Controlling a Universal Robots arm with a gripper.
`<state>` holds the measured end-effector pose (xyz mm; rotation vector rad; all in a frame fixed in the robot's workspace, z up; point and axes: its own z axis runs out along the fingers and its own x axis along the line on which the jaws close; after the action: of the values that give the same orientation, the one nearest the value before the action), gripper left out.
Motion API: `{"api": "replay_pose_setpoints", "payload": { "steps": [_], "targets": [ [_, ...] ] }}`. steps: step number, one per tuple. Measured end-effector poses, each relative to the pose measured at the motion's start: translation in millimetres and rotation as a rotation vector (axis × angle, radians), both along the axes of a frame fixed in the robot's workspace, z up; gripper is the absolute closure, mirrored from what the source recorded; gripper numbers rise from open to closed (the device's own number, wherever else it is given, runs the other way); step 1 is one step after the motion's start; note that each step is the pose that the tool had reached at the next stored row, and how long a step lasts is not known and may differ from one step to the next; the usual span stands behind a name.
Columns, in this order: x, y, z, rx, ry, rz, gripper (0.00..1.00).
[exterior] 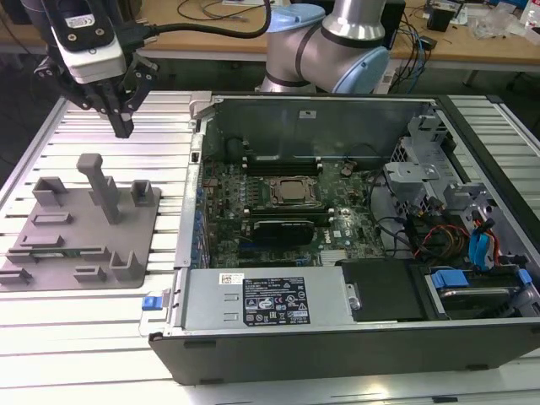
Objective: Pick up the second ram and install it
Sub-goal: 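Reach for the second ram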
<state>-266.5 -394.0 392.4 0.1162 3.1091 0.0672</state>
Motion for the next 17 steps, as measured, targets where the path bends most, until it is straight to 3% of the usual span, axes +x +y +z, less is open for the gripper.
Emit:
{"api": "replay_pose_setpoints", "payload": {
  "steps": [4, 17],
  "targets": [
    [-7.0, 0.0, -0.1, 0.0000, 0.0000, 0.000, 0.92],
    [-51.5, 0.0, -7.2, 0.0000, 0.0001, 0.000, 0.92]
  ]
}}
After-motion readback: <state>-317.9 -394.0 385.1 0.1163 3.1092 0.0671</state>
